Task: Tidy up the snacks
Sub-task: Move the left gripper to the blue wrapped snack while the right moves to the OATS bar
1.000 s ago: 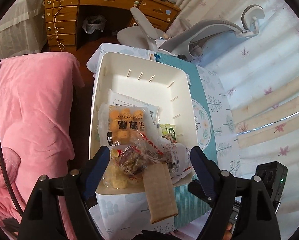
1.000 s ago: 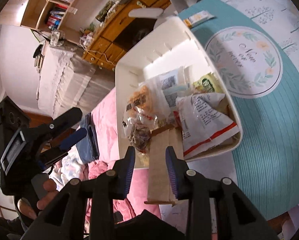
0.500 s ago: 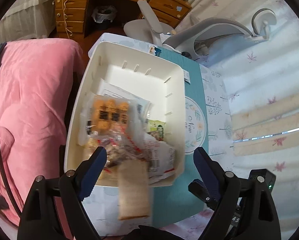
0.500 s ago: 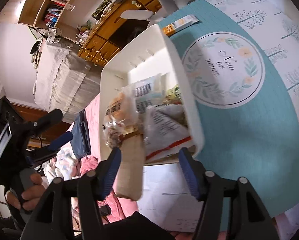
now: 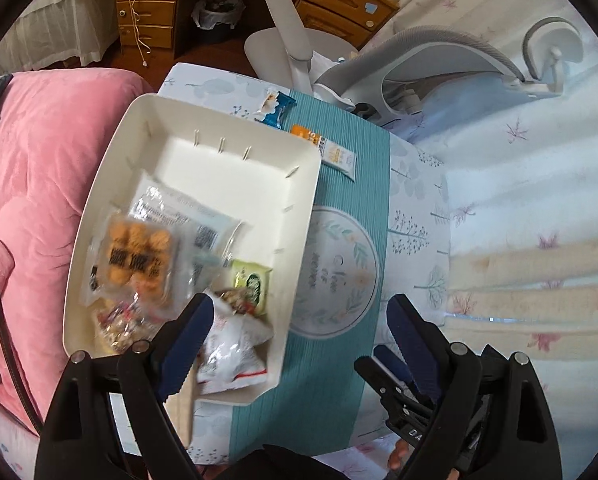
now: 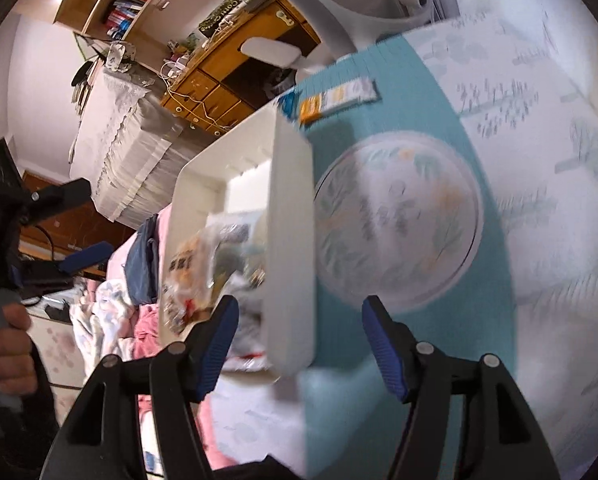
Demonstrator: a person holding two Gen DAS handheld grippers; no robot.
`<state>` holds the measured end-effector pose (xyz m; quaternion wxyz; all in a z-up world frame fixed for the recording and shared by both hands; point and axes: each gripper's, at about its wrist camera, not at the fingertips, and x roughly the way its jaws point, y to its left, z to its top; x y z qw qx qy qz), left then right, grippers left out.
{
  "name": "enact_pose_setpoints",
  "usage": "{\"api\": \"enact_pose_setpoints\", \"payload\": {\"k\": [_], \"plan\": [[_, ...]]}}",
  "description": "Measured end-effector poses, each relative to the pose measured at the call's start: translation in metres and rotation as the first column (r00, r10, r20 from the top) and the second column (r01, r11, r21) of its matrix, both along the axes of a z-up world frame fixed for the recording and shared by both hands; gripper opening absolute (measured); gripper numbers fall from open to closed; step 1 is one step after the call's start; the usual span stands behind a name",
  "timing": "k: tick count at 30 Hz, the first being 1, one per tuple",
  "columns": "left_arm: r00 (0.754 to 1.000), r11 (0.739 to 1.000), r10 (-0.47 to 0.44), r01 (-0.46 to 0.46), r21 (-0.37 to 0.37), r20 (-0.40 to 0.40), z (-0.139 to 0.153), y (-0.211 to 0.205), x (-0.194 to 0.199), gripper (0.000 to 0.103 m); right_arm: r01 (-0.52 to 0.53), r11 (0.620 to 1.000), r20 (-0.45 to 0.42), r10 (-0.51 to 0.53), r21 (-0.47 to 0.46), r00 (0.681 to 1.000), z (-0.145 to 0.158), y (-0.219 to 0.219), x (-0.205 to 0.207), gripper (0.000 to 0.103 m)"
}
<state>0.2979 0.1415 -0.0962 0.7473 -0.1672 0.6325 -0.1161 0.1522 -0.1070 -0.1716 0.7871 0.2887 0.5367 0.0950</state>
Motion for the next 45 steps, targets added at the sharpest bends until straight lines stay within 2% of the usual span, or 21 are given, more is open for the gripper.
{"api": "enact_pose_setpoints", "payload": {"k": [5, 10, 16, 22, 28, 33, 35, 39, 45], "plan": [[1.0, 0.997, -0.002, 0.003, 0.081, -0.007, 0.006, -0.025, 0.041, 0.087, -0.061, 0.994, 0.076, 0.068, -0.096, 0.995, 0.004, -0.017, 0.035, 0.064], [1.0, 0.986, -0.003, 0.007, 0.169, -0.024, -0.002, -0.044, 0.09, 0.087, -0.139, 0.958, 0.184, 0.189, -0.252, 0.965, 0.0, -0.02, 0.073, 0.064], [0.999, 0.972, 0.021, -0.014, 0.235, -0.025, -0.036, -0.059, 0.147, 0.087, -0.211, 0.918, 0.216, 0.293, -0.335, 0.932, -0.024, -0.019, 0.114, 0.064], [0.999, 0.955, 0.036, -0.034, 0.294, -0.003, -0.078, -0.066, 0.193, 0.087, -0.278, 0.88, 0.281, 0.398, -0.384, 0.873, -0.039, -0.018, 0.159, 0.064], [0.998, 0.955, 0.066, -0.066, 0.288, 0.01, -0.113, -0.064, 0.217, 0.087, -0.352, 0.82, 0.291, 0.508, -0.45, 0.811, -0.062, -0.013, 0.19, 0.065], [0.997, 0.945, 0.067, -0.074, 0.319, 0.032, -0.134, -0.065, 0.227, 0.087, -0.36, 0.791, 0.315, 0.55, -0.495, 0.774, -0.078, -0.005, 0.197, 0.075], [0.997, 0.943, 0.074, -0.073, 0.326, 0.011, -0.144, -0.063, 0.231, 0.087, -0.335, 0.784, 0.322, 0.546, -0.523, 0.774, -0.082, -0.004, 0.201, 0.078], [0.998, 0.943, 0.064, -0.056, 0.327, -0.013, -0.16, -0.063, 0.237, 0.087, -0.343, 0.794, 0.325, 0.541, -0.503, 0.776, -0.087, -0.004, 0.212, 0.078], [0.998, 0.949, 0.043, -0.025, 0.313, -0.05, -0.18, -0.071, 0.248, 0.087, -0.37, 0.764, 0.278, 0.568, -0.529, 0.774, -0.1, 0.002, 0.223, 0.079]]}}
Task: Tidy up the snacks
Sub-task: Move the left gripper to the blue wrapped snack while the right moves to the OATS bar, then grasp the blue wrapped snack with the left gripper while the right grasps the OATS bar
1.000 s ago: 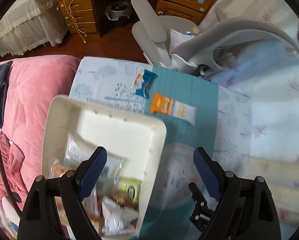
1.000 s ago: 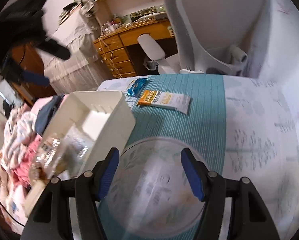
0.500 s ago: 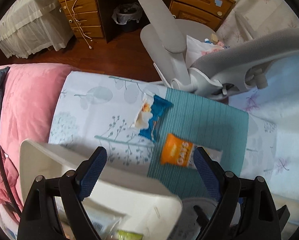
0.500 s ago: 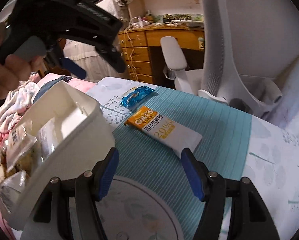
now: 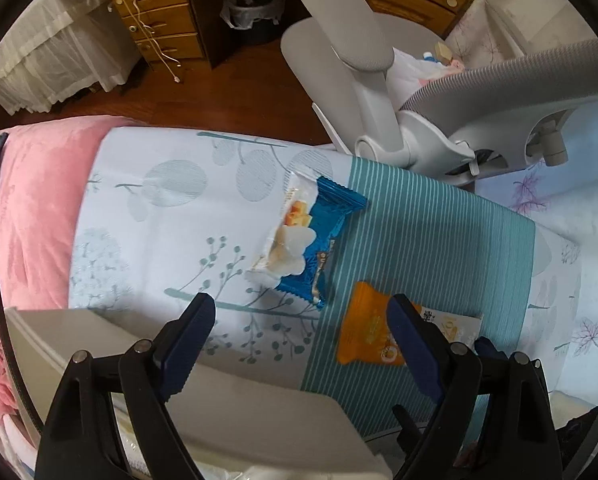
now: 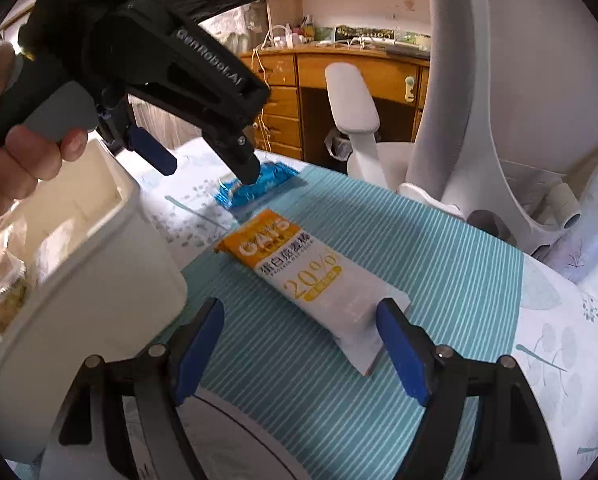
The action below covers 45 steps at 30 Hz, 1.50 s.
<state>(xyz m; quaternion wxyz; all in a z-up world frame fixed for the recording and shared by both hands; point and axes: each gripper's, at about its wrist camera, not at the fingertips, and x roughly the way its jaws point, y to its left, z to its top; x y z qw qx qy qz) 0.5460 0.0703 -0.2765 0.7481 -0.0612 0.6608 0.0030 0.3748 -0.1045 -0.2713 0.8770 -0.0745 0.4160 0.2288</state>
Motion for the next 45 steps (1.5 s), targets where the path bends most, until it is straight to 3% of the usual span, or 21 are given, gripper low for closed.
{"api": "enact_pose_setpoints", "payload": {"k": [5, 7, 10, 12, 15, 21, 24, 28, 35, 39, 45], "plan": [[1.0, 1.0, -0.017, 0.017, 0.006, 0.001, -0.009, -0.009, 0.011, 0.085, 0.006, 1.0, 0.001, -0.006, 0.005, 1.0, -0.002, 0.003, 0.004, 0.08], [1.0, 0.999, -0.025, 0.026, 0.022, -0.005, -0.015, -0.015, 0.017, 0.08, 0.013, 1.0, -0.003, -0.013, 0.001, 1.0, -0.002, 0.006, 0.008, 0.081], [0.999, 0.999, -0.021, 0.022, 0.04, -0.03, -0.023, -0.019, 0.025, 0.066, 0.027, 0.999, -0.007, -0.027, -0.022, 1.0, -0.003, 0.009, 0.01, 0.081], [0.999, 0.999, -0.013, 0.015, 0.051, -0.045, -0.029, -0.02, 0.027, 0.051, 0.026, 0.999, 0.0, -0.026, -0.037, 1.0, -0.003, 0.012, 0.008, 0.081], [1.0, 0.998, -0.007, 0.008, 0.066, -0.024, -0.031, -0.02, 0.028, 0.039, 0.03, 0.999, -0.006, -0.03, -0.024, 1.0, -0.001, 0.01, 0.004, 0.081], [1.0, 0.999, -0.001, 0.001, 0.044, 0.005, -0.028, -0.015, 0.025, 0.035, 0.039, 0.998, -0.009, -0.04, -0.05, 0.999, 0.007, 0.004, -0.001, 0.081], [0.999, 0.999, 0.035, -0.034, -0.028, 0.009, -0.023, -0.007, 0.021, 0.033, 0.038, 0.998, -0.004, -0.038, -0.057, 0.999, 0.013, -0.003, -0.005, 0.081], [0.997, 0.995, 0.047, -0.041, -0.086, 0.063, 0.001, -0.004, 0.009, 0.033, 0.014, 0.997, -0.002, -0.014, -0.073, 1.0, 0.021, -0.007, -0.006, 0.081], [0.987, 0.985, 0.052, -0.026, -0.172, 0.152, 0.067, 0.008, -0.028, 0.033, -0.087, 0.99, 0.018, 0.089, -0.109, 0.996, 0.035, 0.01, -0.002, 0.081], [0.979, 0.978, 0.052, -0.011, -0.206, 0.195, 0.101, 0.019, -0.055, 0.033, -0.155, 0.974, 0.014, 0.159, -0.167, 0.987, 0.023, 0.028, 0.0, 0.081], [0.972, 0.967, 0.07, -0.011, -0.253, 0.226, 0.136, 0.043, -0.1, 0.033, -0.158, 0.968, 0.003, 0.161, -0.195, 0.987, 0.006, 0.035, 0.012, 0.081]]}}
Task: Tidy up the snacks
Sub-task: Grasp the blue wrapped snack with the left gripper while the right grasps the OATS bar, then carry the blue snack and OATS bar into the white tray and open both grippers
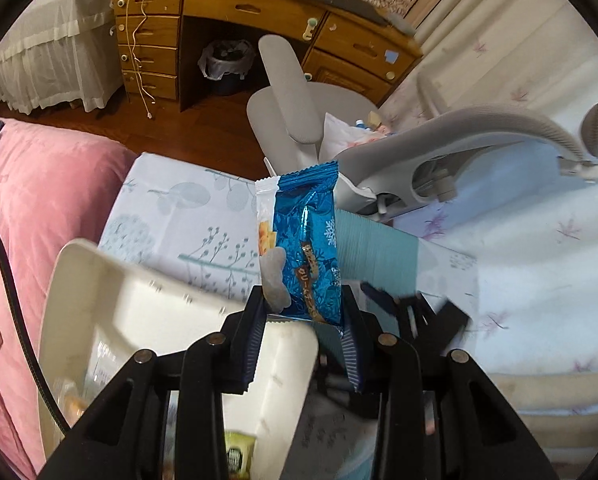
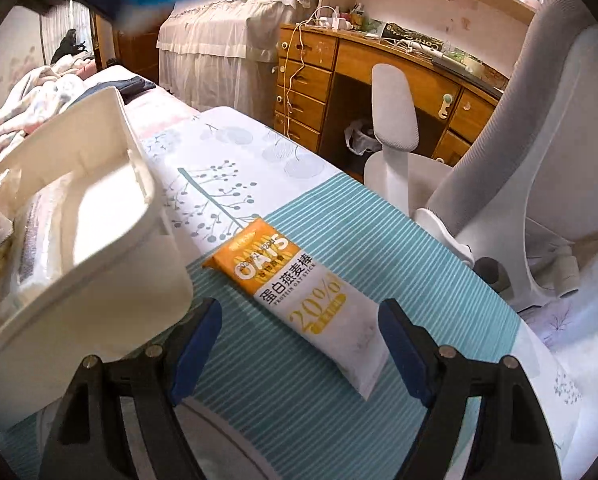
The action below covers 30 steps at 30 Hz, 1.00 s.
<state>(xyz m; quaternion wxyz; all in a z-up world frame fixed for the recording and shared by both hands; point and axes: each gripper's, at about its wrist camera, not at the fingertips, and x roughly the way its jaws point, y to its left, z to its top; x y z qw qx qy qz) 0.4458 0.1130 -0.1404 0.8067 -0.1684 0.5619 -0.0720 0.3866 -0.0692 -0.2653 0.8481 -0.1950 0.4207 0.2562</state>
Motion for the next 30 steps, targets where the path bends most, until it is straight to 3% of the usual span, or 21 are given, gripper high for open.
{"api": "enact_pose_setpoints", "payload": {"k": [7, 16, 18, 23, 30], "plan": [[0.999, 0.999, 0.052, -0.052, -0.002, 0.015, 0.009, 0.025, -0.054, 0.033, 0.01, 1.0, 0.015, -0.01, 0.016, 1.0, -0.008, -0.005, 0.009, 0.081], [0.991, 0.996, 0.08, -0.075, 0.053, -0.106, -0.023, 0.042, -0.103, 0.033, -0.008, 1.0, -0.054, 0.009, 0.02, 0.998, -0.017, -0.004, 0.03, 0.08], [0.986, 0.994, 0.094, -0.087, 0.059, -0.136, -0.03, 0.047, -0.114, 0.033, -0.012, 0.999, -0.082, 0.016, 0.044, 0.997, -0.017, -0.006, 0.034, 0.076], [0.978, 0.991, 0.122, -0.111, 0.072, -0.172, -0.037, 0.055, -0.133, 0.033, 0.006, 0.998, -0.091, -0.001, 0.063, 0.996, -0.013, -0.009, 0.03, 0.043], [0.977, 0.989, 0.126, -0.11, 0.098, -0.171, -0.036, 0.058, -0.15, 0.033, 0.082, 0.996, -0.184, -0.073, 0.041, 0.98, -0.01, -0.016, 0.016, 0.04]]}}
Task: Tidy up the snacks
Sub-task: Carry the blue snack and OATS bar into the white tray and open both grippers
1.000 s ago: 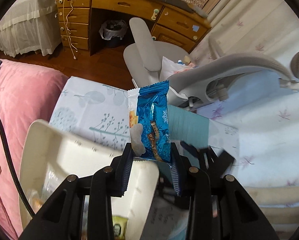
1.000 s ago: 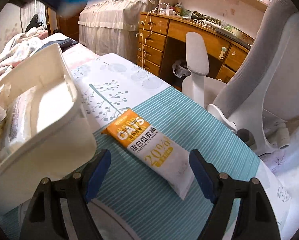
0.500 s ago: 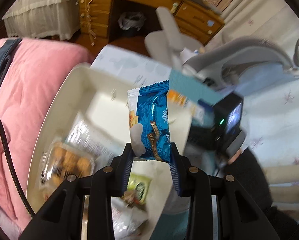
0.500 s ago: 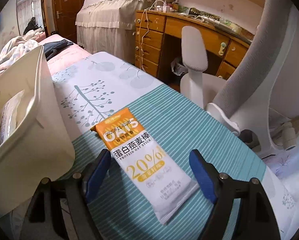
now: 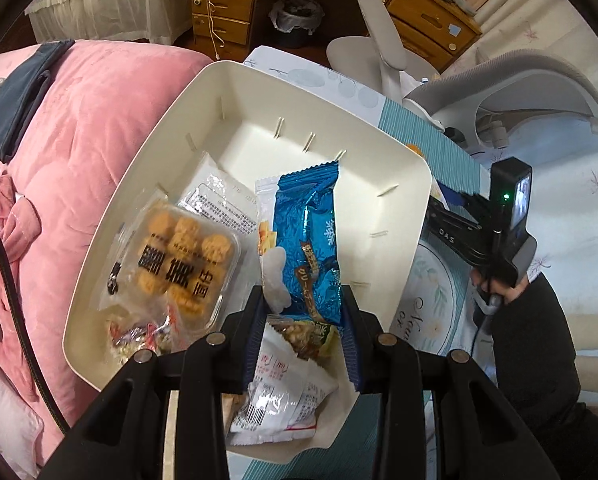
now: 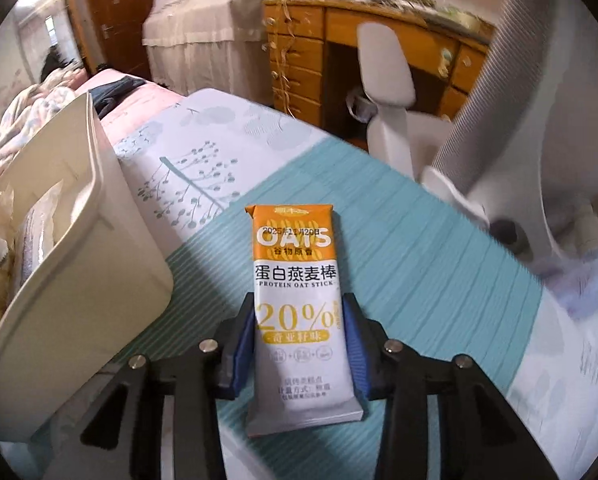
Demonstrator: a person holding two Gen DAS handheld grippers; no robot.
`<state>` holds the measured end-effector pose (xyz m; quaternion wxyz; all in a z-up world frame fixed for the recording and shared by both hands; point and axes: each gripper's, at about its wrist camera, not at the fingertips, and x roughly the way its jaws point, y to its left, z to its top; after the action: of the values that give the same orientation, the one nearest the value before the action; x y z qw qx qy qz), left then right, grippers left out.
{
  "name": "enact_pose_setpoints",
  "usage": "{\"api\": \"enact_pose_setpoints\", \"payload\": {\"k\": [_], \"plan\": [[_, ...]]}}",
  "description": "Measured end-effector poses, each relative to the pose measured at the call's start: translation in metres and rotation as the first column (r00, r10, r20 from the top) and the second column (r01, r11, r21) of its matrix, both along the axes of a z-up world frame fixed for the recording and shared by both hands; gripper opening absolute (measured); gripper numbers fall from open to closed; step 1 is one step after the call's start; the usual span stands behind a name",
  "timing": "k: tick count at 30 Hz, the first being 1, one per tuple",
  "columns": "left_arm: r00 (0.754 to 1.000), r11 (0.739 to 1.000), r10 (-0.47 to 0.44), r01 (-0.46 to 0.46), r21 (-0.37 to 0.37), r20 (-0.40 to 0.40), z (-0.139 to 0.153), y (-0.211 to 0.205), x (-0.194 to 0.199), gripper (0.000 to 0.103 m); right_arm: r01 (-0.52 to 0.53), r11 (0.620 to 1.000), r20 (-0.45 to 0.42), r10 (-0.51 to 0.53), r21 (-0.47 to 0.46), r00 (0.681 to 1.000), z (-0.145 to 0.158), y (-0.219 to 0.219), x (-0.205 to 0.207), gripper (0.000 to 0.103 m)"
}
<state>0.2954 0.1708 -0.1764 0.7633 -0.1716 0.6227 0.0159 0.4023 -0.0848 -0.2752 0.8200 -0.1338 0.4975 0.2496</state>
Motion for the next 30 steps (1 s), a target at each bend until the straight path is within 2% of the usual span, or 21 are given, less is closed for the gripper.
{"api": "enact_pose_setpoints", "payload": {"k": [5, 7, 12, 19, 24, 30], "plan": [[1.0, 1.0, -0.006, 0.006, 0.019, 0.0, 0.008, -0.003, -0.009, 0.033, 0.147, 0.988, -0.127, -0.14, 0.044, 0.982, 0.006, -0.018, -0.02, 0.04], [1.0, 1.0, -0.014, 0.014, 0.024, 0.007, 0.015, -0.004, -0.016, 0.033, 0.253, 0.965, -0.192, -0.236, 0.069, 0.953, 0.013, -0.029, -0.033, 0.04], [0.998, 0.999, -0.035, 0.034, 0.027, 0.042, 0.031, -0.007, -0.035, 0.034, 0.427, 0.893, -0.295, -0.373, 0.143, 0.88, 0.036, -0.047, -0.067, 0.04], [0.988, 0.998, -0.068, 0.069, 0.0, 0.14, 0.044, -0.005, -0.065, 0.034, 0.524, 0.807, -0.361, -0.419, 0.274, 0.833, 0.079, -0.05, -0.115, 0.04], [0.969, 0.992, -0.121, 0.124, -0.001, 0.216, 0.047, 0.002, -0.086, 0.034, 0.571, 0.736, -0.405, -0.426, 0.365, 0.809, 0.106, -0.039, -0.142, 0.04], [0.928, 0.971, -0.223, 0.239, -0.019, 0.297, 0.049, 0.017, -0.107, 0.034, 0.568, 0.731, -0.38, -0.436, 0.379, 0.816, 0.127, -0.005, -0.174, 0.04]]}}
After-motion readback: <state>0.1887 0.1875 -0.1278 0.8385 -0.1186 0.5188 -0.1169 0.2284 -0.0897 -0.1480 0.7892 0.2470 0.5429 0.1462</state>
